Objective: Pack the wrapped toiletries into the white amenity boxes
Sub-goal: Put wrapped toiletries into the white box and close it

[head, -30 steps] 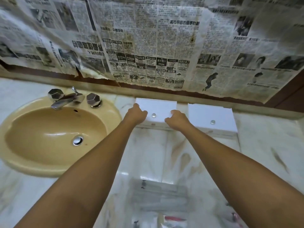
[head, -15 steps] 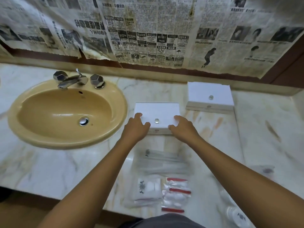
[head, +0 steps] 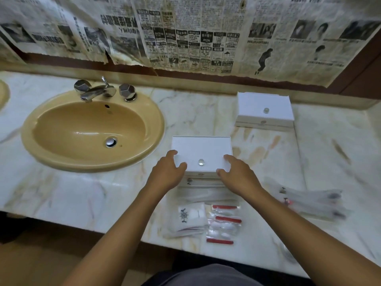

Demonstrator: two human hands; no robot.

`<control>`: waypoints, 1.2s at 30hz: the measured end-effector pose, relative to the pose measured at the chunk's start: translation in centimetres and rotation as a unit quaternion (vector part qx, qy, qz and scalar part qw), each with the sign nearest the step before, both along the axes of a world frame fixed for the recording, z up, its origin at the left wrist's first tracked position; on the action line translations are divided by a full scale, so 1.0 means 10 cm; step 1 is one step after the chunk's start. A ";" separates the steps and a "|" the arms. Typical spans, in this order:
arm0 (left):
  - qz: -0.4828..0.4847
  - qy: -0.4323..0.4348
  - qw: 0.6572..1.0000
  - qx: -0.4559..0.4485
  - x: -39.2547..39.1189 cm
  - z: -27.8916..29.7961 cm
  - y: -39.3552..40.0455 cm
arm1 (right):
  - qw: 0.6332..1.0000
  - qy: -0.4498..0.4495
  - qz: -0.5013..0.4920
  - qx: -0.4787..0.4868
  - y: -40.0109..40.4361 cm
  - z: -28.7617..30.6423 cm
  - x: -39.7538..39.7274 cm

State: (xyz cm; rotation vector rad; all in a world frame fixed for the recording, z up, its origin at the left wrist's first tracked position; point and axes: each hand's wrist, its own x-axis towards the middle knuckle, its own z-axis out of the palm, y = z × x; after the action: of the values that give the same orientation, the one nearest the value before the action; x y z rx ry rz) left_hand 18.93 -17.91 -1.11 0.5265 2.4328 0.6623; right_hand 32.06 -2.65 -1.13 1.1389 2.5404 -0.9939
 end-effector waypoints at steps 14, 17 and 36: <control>0.007 0.020 0.992 0.127 -0.20 0.09 -0.02 | 0.964 -0.001 0.179 0.195 -0.21 0.04 -0.64; 0.043 0.018 0.983 0.176 -0.30 0.04 -0.09 | 0.962 -0.020 0.200 0.183 -0.10 0.13 -0.70; 0.092 -0.011 0.926 0.365 -0.50 -0.31 0.17 | 0.989 0.022 0.118 0.092 0.30 0.63 -1.25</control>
State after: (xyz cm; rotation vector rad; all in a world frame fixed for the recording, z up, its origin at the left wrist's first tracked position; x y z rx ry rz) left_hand 13.91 -16.24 -4.21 0.5596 2.1695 1.6659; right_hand 19.61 0.34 5.14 0.8384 2.7678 -0.7477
